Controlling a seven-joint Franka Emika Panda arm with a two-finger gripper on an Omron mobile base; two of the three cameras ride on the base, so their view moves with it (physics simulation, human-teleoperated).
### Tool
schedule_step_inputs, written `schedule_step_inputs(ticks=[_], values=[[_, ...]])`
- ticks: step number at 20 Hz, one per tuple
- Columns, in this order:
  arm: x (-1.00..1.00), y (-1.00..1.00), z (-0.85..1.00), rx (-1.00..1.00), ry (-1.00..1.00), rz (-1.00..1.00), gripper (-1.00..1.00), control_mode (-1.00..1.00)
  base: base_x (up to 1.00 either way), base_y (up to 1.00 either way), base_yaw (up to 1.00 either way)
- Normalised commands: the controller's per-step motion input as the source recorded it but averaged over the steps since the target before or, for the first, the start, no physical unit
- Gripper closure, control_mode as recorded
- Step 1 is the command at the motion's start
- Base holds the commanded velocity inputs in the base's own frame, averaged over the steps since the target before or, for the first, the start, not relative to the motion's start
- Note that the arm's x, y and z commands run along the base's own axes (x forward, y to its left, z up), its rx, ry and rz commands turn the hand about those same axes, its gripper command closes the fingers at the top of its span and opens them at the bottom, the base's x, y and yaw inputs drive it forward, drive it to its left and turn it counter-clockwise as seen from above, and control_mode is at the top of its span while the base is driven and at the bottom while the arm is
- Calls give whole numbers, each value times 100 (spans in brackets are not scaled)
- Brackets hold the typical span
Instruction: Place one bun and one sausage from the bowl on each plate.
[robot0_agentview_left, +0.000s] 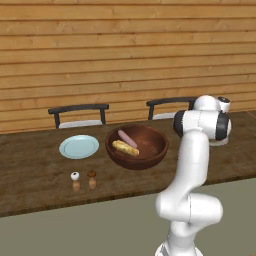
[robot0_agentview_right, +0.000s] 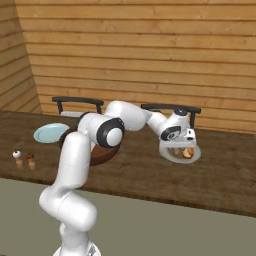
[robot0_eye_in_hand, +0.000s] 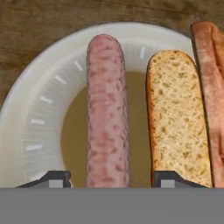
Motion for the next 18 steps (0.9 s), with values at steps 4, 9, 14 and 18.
schedule_step_inputs(ticks=[4, 9, 14, 18], values=[[-11, 2, 15, -2, 0, -1, -100, -100, 0, 0, 0], [-35, 37, 54, -13, -2, -2, -100, -100, 0, 0, 0], [-29, 68, 68, -7, -8, -14, -100, -100, 0, 0, 0], [-23, 100, 61, 0, 4, 6, -100, -100, 0, 0, 0]])
